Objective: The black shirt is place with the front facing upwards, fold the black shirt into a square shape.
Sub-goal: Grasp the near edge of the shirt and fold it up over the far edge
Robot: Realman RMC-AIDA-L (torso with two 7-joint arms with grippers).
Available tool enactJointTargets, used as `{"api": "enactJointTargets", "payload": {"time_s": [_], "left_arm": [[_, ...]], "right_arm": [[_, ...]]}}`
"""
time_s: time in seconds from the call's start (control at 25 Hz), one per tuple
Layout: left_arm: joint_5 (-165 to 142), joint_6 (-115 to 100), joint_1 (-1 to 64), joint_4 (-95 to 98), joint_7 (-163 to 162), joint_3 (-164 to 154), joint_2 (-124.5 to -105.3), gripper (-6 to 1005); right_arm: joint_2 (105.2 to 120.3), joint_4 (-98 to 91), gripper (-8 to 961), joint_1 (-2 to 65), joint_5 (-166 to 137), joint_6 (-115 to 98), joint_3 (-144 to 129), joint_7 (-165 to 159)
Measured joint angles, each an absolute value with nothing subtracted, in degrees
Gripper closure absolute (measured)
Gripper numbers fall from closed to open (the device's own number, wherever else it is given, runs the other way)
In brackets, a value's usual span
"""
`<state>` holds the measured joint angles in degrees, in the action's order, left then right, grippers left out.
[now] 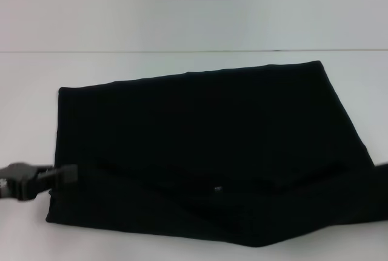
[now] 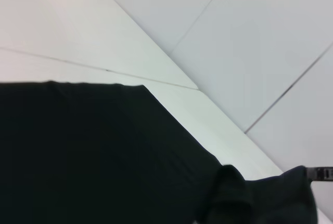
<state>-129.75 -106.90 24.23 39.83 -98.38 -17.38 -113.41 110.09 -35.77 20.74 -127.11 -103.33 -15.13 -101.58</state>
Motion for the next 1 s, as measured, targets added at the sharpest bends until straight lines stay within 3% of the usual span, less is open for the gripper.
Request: {"api": "enactJointTargets", "payload": {"time_s": [0.36,1.0], "left_arm": [[-129.3,-96.66,31.12,39.81,-104.1,-17.31,-113.64,909],[-129.91,-66.43,40.85,32.49,-107.55,-18.86,-114.17,895]], "right_arm": [[108.47,-35.77,927,29.16,-127.1,-96.99,-15.46,-106.12],[108.61,-26.81,927,43.83,-127.2,-63.99,-29.05,-111.91]]}}
